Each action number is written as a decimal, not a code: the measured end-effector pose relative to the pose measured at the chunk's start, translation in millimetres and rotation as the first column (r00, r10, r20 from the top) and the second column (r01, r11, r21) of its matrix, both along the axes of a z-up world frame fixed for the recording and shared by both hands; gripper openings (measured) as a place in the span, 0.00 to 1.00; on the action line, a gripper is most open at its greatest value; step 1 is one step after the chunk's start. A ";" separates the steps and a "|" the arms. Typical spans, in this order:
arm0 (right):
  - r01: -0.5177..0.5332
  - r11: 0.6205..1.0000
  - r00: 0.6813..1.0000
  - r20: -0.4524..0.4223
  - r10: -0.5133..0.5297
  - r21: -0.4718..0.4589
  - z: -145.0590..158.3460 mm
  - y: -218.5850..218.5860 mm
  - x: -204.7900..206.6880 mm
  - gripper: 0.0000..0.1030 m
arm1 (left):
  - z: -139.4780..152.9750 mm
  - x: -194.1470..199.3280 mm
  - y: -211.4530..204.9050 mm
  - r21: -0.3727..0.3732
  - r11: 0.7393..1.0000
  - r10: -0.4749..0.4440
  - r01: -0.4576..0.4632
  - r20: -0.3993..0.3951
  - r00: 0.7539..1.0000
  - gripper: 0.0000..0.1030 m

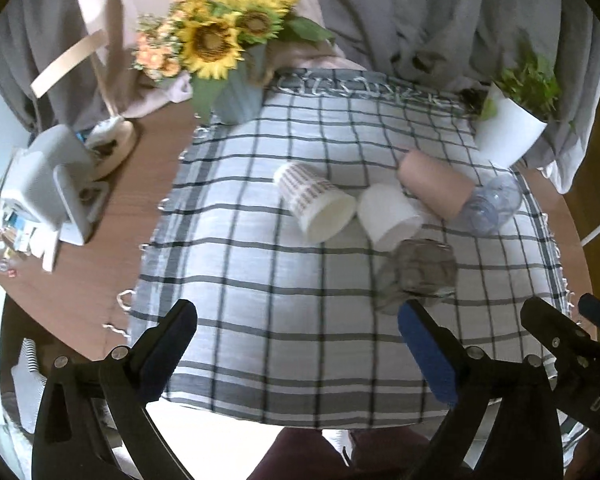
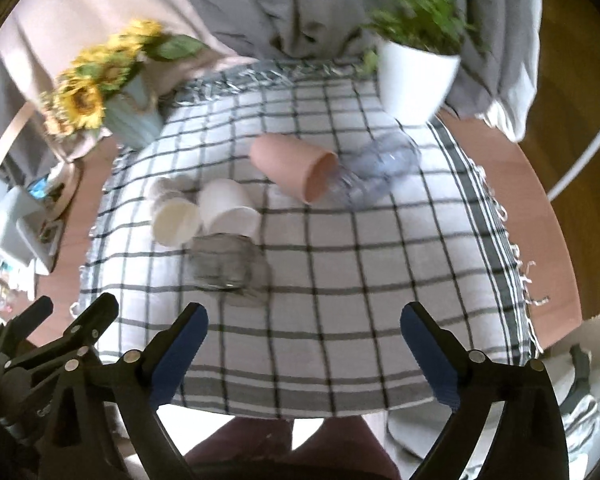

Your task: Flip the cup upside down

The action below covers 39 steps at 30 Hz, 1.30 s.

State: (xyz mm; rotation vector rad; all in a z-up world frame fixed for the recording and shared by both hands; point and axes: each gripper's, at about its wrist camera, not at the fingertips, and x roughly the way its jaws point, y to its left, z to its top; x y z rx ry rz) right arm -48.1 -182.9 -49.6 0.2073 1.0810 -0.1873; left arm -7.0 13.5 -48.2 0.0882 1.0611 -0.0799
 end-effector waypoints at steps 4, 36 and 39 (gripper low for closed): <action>-0.024 0.999 0.999 0.034 0.025 -0.024 7.1 20.1 -0.6 0.97 | 4.0 0.5 10.7 0.026 1.000 0.014 -0.014 0.019 1.000 0.99; 0.032 0.997 0.992 0.124 -0.024 -0.069 26.5 59.5 -14.6 0.98 | 23.3 6.5 41.2 0.051 0.998 -0.030 0.025 0.096 0.995 1.00; 0.033 0.997 0.992 0.124 -0.024 -0.068 26.7 59.6 -14.7 0.98 | 23.5 6.7 41.1 0.052 0.998 -0.028 0.024 0.096 0.995 1.00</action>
